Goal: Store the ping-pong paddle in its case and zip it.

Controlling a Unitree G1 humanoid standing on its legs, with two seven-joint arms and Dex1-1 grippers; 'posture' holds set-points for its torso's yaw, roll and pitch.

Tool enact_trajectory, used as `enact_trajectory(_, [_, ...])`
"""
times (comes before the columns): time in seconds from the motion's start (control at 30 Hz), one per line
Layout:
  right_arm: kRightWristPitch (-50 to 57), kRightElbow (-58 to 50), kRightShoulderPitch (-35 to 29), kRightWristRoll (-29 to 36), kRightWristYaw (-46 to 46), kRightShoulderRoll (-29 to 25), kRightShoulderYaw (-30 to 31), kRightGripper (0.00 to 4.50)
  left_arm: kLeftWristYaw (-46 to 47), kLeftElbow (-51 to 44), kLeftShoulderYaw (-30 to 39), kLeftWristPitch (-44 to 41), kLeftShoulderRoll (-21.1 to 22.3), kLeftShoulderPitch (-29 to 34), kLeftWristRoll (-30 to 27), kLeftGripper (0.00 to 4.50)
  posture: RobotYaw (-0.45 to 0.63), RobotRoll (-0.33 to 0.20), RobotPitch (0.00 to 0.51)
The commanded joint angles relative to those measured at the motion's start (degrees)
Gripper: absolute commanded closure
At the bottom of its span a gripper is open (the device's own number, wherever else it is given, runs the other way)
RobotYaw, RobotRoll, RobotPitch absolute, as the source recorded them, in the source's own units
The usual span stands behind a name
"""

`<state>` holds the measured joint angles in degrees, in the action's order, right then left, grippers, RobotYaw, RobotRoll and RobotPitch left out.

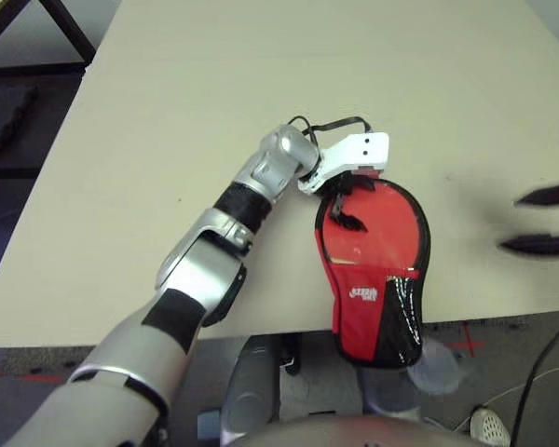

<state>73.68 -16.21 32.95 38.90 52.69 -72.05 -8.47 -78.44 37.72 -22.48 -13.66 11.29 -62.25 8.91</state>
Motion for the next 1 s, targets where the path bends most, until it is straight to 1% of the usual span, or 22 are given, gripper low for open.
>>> enact_trajectory(0.03, [-0.26,3.01,2.57,-2.76,-8.33,7.42,-0.98,0.02,1.41,-1.37,2.07,-4.45,0.89,1.03,-2.31,0.00,-0.16,0.000,0.283])
enact_trajectory(0.07, [-0.38,4.05,3.22,-3.95,-11.17,10.06,-1.71,0.02,1.98,-2.01,3.45,-5.76,0.88,0.72,-3.62,0.00,-0.16,0.000,0.284])
enact_trajectory(0.13, [-0.84,5.02,3.50,-5.33,-14.27,13.00,-2.59,0.02,2.90,-3.13,5.12,-8.01,0.83,0.38,-5.58,0.00,-0.15,0.000,0.282])
enact_trajectory(0.23, [-2.62,7.37,4.29,-6.71,-20.99,20.48,-7.02,0.02,4.78,-5.78,9.44,-14.70,0.50,-0.21,-10.49,0.00,-0.15,0.000,0.280])
enact_trajectory(0.33, [-6.51,9.61,4.63,-9.47,-25.56,24.07,-9.09,0.02,8.73,-7.49,13.28,-18.15,0.22,-0.28,-13.70,0.00,-0.14,0.000,0.278])
enact_trajectory(0.47, [-13.28,12.94,5.14,-12.77,-30.64,27.01,-11.47,0.02,16.78,-8.59,17.60,-17.48,0.27,0.77,-15.42,0.00,-0.13,0.000,0.273])
enact_trajectory(0.57, [-20.65,16.40,5.35,-15.23,-35.34,30.25,-14.54,0.02,27.34,-8.85,23.14,-14.13,0.00,2.70,-16.28,0.00,-0.12,0.000,0.271])
enact_trajectory(0.7, [-25.40,19.89,5.10,-16.60,-36.91,31.43,-15.58,0.02,36.42,-8.29,26.28,-10.04,0.20,4.70,-16.14,0.00,-0.11,0.000,0.271])
enact_trajectory(0.8, [-29.68,23.20,5.03,-17.77,-37.60,31.61,-16.00,0.02,45.55,-7.39,31.03,-7.44,0.82,6.94,-16.69,0.00,-0.10,0.000,0.273])
enact_trajectory(1.0, [-35.67,28.67,6.50,-19.45,-38.39,30.44,-16.17,0.02,56.60,-5.34,35.21,0.30,2.72,11.36,-16.15,0.00,-0.09,0.000,0.277])
